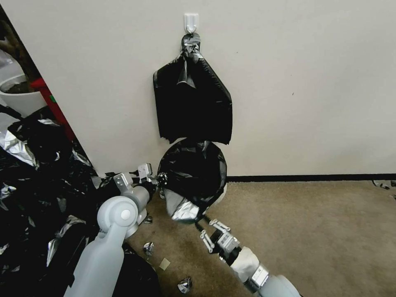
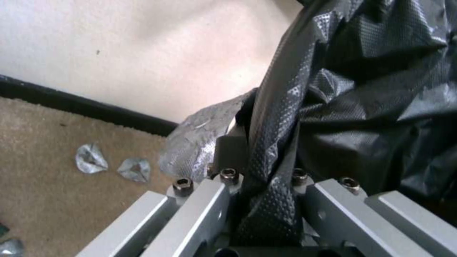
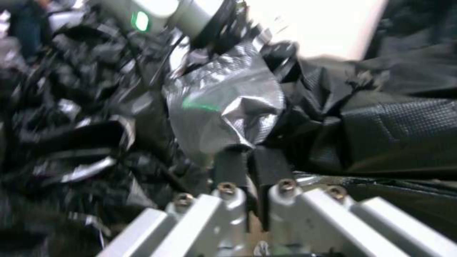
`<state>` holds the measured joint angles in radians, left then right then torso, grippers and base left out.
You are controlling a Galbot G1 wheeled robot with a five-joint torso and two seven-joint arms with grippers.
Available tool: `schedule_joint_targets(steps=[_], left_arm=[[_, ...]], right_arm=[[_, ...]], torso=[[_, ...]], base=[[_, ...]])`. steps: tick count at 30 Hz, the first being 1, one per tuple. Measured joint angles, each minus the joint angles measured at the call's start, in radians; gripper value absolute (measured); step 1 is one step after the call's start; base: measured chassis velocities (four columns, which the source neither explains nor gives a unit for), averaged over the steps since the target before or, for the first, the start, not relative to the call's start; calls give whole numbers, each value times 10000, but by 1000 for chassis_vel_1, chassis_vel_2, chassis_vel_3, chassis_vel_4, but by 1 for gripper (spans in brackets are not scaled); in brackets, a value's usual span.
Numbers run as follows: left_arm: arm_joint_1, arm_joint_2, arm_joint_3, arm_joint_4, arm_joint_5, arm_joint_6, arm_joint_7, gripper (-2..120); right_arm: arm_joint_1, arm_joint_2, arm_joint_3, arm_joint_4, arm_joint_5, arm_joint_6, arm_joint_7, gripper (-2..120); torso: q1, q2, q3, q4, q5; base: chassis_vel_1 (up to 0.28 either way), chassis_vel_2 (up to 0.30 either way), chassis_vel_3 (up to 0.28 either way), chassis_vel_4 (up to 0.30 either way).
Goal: Place a trash bag onto the trash bin.
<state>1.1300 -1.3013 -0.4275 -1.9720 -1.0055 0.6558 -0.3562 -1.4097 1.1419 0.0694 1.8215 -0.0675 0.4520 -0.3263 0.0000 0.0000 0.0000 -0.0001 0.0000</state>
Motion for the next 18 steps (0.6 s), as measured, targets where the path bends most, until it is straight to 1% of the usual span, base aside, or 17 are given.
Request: schedule_joint_targets(steps=[1, 2, 5, 6, 10, 11, 13, 15, 18], left_arm=[[0, 0, 0, 0, 0, 0, 0, 3], [64, 9, 1, -111, -4, 42, 0, 3], [227, 63, -7, -408, -28, 168, -1, 3], [227, 63, -7, -408, -28, 168, -1, 3], [424, 144, -87, -727, -109, 273, 2, 3], [424, 144, -87, -727, -109, 273, 2, 3], [506, 158, -104, -850, -132, 315, 9, 3], [540, 144, -106, -903, -138, 325, 18, 3], [539, 108, -107, -916, -138, 322, 24, 3]], right_arm=[[0, 0, 0, 0, 0, 0, 0, 3], [226, 78, 115, -193, -384, -28, -174, 0], [808, 291, 683, -765, -1875, -154, -362, 0], [808, 291, 683, -765, -1875, -154, -362, 0], [1415, 502, 1922, -1247, -4239, -23, -907, 0], [1415, 502, 1922, -1247, -4239, -23, -907, 0], [1603, 525, 2475, -1261, -5270, 40, -1324, 0], [1660, 517, 2729, -1196, -5657, 81, -1594, 0], [1622, 462, 2721, -1152, -5566, 129, -1528, 0]], torso=[[0, 0, 0, 0, 0], [0, 0, 0, 0, 0], [0, 0, 1, 1, 1], [0, 0, 1, 1, 1], [0, 0, 1, 1, 1], [0, 0, 1, 1, 1], [0, 1, 0, 1, 0], [0, 0, 0, 1, 0], [0, 0, 0, 1, 1]], base=[[0, 0, 0, 0], [0, 0, 0, 0], [0, 0, 0, 0], [0, 0, 0, 0], [0, 0, 0, 0], [0, 0, 0, 0], [0, 0, 0, 0], [0, 0, 0, 0], [0, 0, 0, 0]])
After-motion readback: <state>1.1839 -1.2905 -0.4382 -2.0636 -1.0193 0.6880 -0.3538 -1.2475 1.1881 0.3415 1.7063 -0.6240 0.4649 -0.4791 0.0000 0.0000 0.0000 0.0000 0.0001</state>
